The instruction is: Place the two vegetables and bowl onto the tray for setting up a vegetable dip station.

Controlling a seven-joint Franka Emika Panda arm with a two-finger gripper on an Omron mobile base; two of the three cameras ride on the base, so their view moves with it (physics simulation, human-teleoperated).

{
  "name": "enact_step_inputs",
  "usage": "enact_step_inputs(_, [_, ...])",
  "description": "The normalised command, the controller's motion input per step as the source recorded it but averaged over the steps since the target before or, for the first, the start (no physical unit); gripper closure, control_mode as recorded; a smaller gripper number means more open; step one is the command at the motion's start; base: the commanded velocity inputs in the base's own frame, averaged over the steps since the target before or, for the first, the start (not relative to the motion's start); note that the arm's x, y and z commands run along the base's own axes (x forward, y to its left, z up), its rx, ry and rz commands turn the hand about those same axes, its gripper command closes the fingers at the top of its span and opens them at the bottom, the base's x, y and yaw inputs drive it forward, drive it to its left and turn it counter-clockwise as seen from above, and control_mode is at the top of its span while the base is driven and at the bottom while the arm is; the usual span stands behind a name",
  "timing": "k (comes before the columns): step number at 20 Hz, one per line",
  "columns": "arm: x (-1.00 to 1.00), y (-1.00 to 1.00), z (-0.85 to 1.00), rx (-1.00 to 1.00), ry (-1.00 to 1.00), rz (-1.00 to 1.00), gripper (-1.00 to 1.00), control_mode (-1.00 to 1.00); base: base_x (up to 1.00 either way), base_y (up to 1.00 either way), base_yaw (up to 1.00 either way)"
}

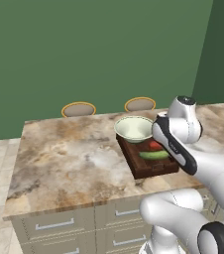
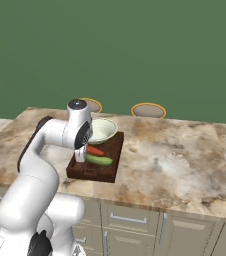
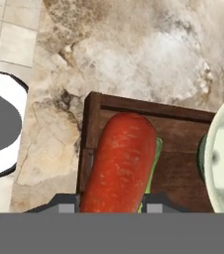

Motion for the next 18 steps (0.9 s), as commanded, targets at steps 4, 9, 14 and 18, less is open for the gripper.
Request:
enact_step_inputs(4, [0.0, 0.09, -0.1, 0.0, 0.0, 0.03, 1.0, -1.0, 0.0, 0.0, 0.0])
enact_step_inputs(9, [0.0, 0.0, -0.19, 0.0, 0.0, 0.03, 1.0, -1.0, 0.0, 0.0, 0.0])
enact_step_inputs(14, [0.0, 0.0, -0.18, 0.0, 0.0, 0.03, 1.0, -1.0, 0.0, 0.0, 0.0])
enact_step_inputs(18, [0.0, 0.0, -0.21, 0.0, 0.0, 0.04, 1.0, -1.0, 0.0, 0.0, 0.0])
